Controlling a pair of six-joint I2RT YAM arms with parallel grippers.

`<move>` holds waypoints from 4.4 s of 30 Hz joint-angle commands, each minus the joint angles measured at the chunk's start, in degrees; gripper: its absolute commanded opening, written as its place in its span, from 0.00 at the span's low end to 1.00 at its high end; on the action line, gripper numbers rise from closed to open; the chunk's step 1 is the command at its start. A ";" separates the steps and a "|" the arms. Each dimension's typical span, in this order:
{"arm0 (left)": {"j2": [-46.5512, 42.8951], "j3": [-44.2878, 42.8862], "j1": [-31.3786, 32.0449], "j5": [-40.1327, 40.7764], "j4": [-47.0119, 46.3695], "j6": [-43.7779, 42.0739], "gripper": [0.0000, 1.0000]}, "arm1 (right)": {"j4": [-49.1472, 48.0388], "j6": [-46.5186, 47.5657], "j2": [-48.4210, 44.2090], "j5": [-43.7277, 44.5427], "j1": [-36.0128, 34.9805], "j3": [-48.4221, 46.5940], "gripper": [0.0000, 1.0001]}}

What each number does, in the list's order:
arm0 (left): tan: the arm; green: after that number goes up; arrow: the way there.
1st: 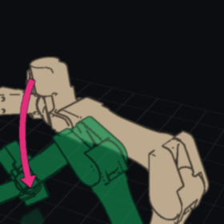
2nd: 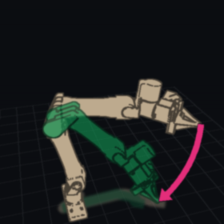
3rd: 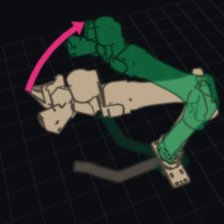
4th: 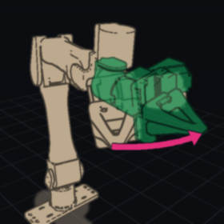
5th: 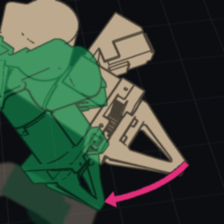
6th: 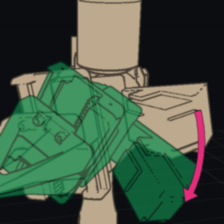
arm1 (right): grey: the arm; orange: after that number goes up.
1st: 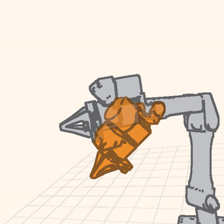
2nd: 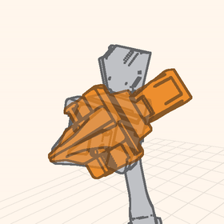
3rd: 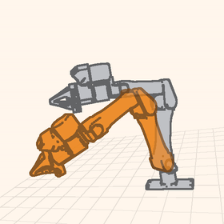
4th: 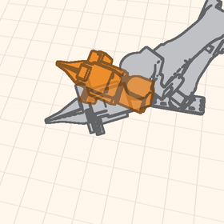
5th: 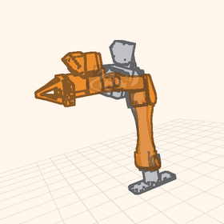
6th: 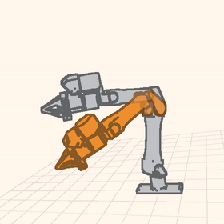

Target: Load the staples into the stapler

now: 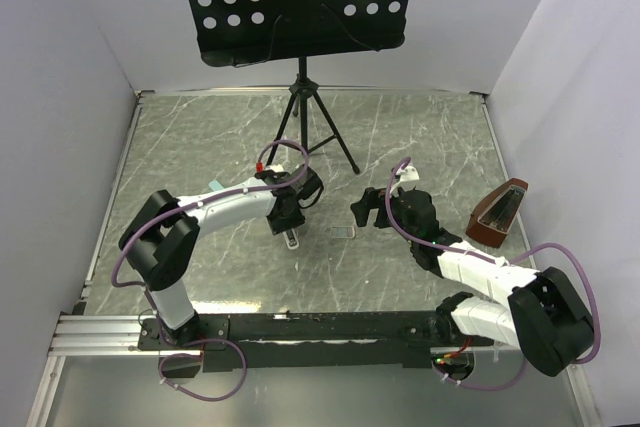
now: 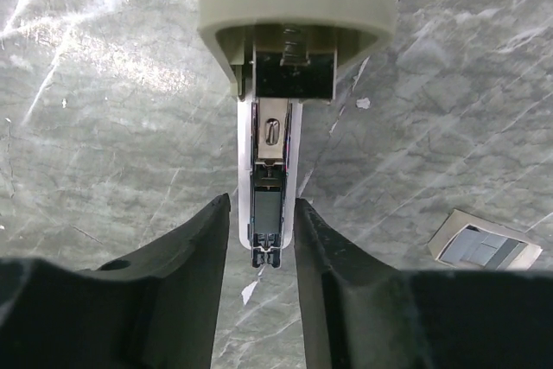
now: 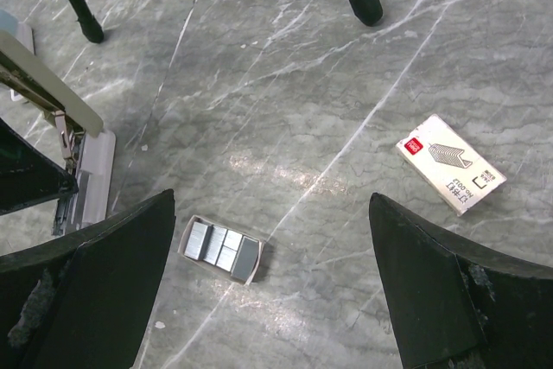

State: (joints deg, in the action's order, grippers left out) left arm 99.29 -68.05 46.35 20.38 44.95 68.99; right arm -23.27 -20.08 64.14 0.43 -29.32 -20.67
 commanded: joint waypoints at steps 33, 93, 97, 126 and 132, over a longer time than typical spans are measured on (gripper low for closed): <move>-58.40 27.43 -23.32 -16.42 -34.40 -36.64 0.97 | 3.58 9.62 21.28 -3.68 -21.47 -18.61 0.98; -75.03 35.81 -24.02 -73.89 -40.04 -82.87 0.97 | 25.27 31.41 -7.52 -16.24 -29.48 -20.55 0.00; -70.38 32.81 -24.02 -76.80 -37.13 -85.60 0.97 | 29.84 33.34 -10.61 -20.98 -29.39 -21.35 0.00; -52.88 25.69 -19.37 -91.40 -35.55 -84.20 0.80 | 30.30 34.67 -9.03 -24.86 -29.39 -23.19 0.00; -52.53 25.69 -18.75 -90.17 -34.58 -84.28 0.41 | 30.12 34.14 -8.24 -25.03 -29.56 -23.28 0.00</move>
State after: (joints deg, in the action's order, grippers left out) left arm 46.72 -39.92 27.14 -68.40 10.17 -13.93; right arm 10.33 14.15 55.64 -23.46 -58.87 -41.17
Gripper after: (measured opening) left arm 0.511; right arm 0.282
